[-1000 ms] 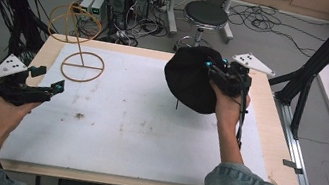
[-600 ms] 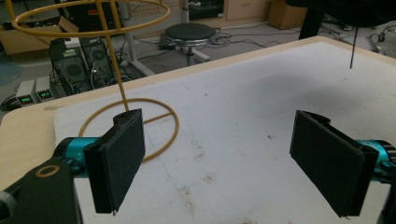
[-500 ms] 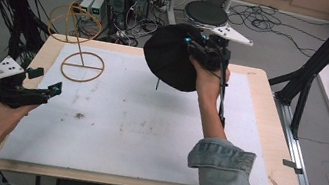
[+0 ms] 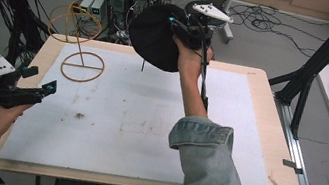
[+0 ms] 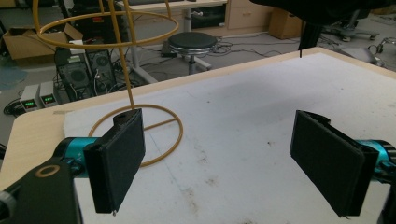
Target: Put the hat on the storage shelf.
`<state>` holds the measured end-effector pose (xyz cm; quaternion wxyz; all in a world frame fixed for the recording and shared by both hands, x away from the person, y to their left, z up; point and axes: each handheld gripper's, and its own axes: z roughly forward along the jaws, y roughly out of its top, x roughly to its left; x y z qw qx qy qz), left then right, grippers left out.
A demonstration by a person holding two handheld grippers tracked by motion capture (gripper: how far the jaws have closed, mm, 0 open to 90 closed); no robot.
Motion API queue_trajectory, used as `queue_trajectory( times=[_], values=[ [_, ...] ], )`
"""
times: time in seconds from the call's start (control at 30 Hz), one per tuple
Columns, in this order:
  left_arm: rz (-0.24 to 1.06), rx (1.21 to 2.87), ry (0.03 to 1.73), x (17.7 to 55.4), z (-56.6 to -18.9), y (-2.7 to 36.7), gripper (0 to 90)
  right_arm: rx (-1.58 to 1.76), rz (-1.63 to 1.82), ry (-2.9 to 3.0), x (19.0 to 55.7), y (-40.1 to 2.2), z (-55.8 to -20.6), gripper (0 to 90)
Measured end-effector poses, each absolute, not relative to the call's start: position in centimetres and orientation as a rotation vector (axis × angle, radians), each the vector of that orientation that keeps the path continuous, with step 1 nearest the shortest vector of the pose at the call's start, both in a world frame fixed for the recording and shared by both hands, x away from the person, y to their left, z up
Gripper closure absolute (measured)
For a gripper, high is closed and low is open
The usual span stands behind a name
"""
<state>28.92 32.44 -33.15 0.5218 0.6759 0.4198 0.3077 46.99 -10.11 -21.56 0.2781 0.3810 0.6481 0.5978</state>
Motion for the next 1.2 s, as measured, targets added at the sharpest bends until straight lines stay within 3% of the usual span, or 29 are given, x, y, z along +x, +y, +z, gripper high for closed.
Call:
queue_trajectory(
  times=[1.2],
  values=[
    [0.745,1.605,0.989,27.9,-32.6,33.0,18.4,0.911,1.685,1.801,50.5,6.0,-17.8,66.9]
  ],
)
